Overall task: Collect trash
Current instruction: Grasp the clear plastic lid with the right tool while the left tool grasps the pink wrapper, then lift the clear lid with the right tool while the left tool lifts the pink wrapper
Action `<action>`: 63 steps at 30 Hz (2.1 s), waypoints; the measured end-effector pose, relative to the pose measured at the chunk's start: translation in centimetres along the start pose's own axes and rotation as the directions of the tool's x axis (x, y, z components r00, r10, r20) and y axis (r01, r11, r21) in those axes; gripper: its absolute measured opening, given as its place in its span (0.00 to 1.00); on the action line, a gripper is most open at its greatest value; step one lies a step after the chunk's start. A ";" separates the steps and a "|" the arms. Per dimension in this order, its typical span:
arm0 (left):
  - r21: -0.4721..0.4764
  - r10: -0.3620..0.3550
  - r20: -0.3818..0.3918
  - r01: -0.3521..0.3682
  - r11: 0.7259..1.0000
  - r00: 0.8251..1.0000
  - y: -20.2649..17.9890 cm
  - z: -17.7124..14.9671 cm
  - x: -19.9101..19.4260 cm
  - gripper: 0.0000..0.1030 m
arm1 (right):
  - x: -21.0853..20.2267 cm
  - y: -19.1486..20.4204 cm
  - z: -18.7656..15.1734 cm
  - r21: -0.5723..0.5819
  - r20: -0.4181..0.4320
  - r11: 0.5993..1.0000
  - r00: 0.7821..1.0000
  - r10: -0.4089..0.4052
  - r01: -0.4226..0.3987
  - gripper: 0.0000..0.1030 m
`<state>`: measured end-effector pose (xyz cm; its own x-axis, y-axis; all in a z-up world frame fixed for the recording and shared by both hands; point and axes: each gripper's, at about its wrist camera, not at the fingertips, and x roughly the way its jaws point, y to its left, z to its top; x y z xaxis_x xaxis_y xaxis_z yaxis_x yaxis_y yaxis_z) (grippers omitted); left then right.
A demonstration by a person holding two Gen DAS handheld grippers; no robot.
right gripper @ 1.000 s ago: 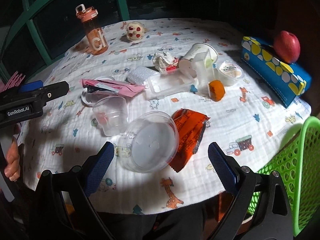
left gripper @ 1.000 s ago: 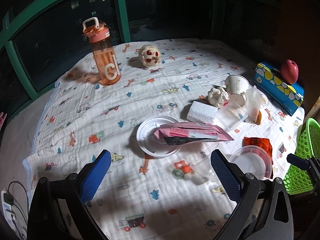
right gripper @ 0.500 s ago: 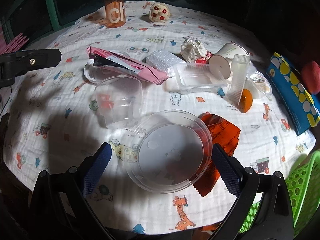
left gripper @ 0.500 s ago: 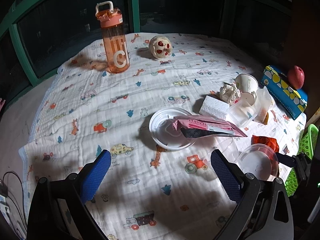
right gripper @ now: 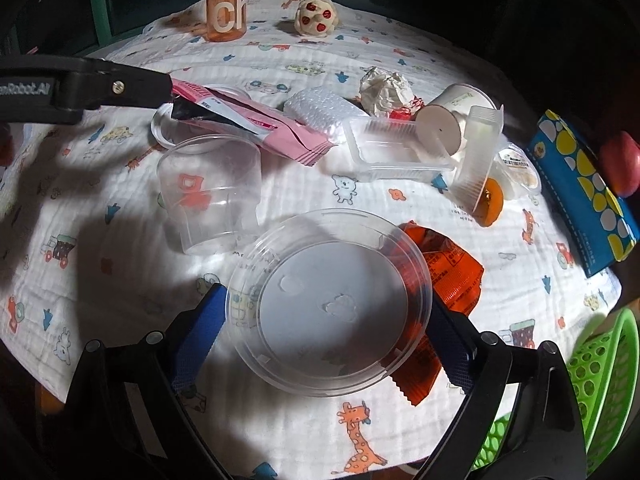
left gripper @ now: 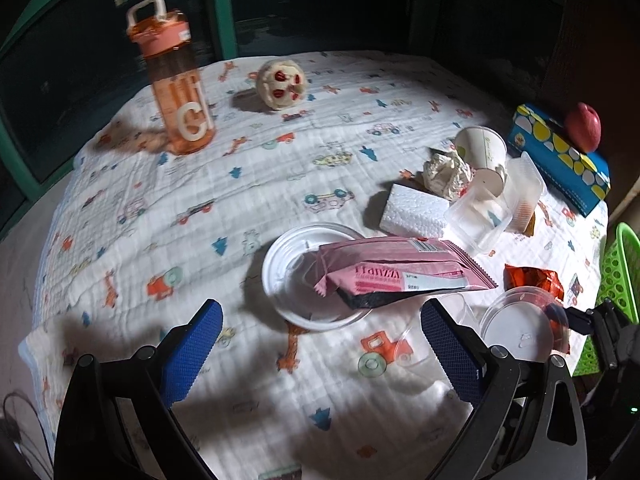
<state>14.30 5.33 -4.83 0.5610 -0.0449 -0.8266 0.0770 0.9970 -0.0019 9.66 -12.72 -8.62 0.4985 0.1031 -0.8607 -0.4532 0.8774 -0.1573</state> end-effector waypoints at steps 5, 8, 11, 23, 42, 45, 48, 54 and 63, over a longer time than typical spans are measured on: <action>0.104 -0.038 0.000 0.038 0.994 0.999 -1.1 0.8 1.7 0.93 | -1.2 -0.8 0.1 0.030 0.013 0.999 0.999 0.029 -0.030 0.90; 0.216 -0.048 0.007 0.045 0.975 0.999 -2.3 1.1 2.3 0.93 | -2.1 -1.7 0.2 0.065 0.022 0.996 0.998 0.053 -0.054 0.90; 0.277 -0.070 -0.023 0.073 0.958 0.997 -2.7 1.5 3.1 0.93 | -2.9 -2.5 0.2 0.098 0.032 0.992 0.997 0.072 -0.075 0.90; 0.220 -0.237 -0.118 0.258 0.941 0.964 -2.1 3.1 6.4 0.83 | -4.9 -4.6 0.2 0.188 0.065 0.975 0.992 0.107 -0.118 0.90; 0.097 -0.312 -0.086 0.320 0.942 0.946 -0.6 2.6 4.6 0.19 | -6.6 -6.6 -1.2 0.270 0.106 0.955 0.990 0.097 -0.122 0.90; 0.142 -0.297 -0.064 0.303 0.942 0.953 -0.7 2.8 3.3 0.52 | -7.0 -6.8 -1.4 0.273 0.108 0.954 0.989 0.098 -0.125 0.90; 0.207 -0.266 -0.046 0.269 0.941 0.963 -0.6 3.2 2.0 0.61 | -7.3 -6.9 -1.6 0.272 0.112 0.954 0.989 0.096 -0.123 0.90; 0.271 -0.261 -0.001 0.252 0.929 0.965 0.5 5.5 -0.2 0.69 | -7.6 -7.0 -1.7 0.281 0.112 0.951 0.989 0.101 -0.129 0.90; 0.584 -0.270 -0.182 0.325 0.744 0.945 -4.0 5.3 2.1 0.81 | -7.8 -7.9 -1.9 0.318 0.096 0.938 0.989 0.114 -0.139 0.90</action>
<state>19.55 0.92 -3.63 0.3600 -0.3006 -0.8832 0.7209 0.6905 0.0588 7.93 -21.39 -1.62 0.5123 0.2468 -0.8226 -0.2596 0.9575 0.1256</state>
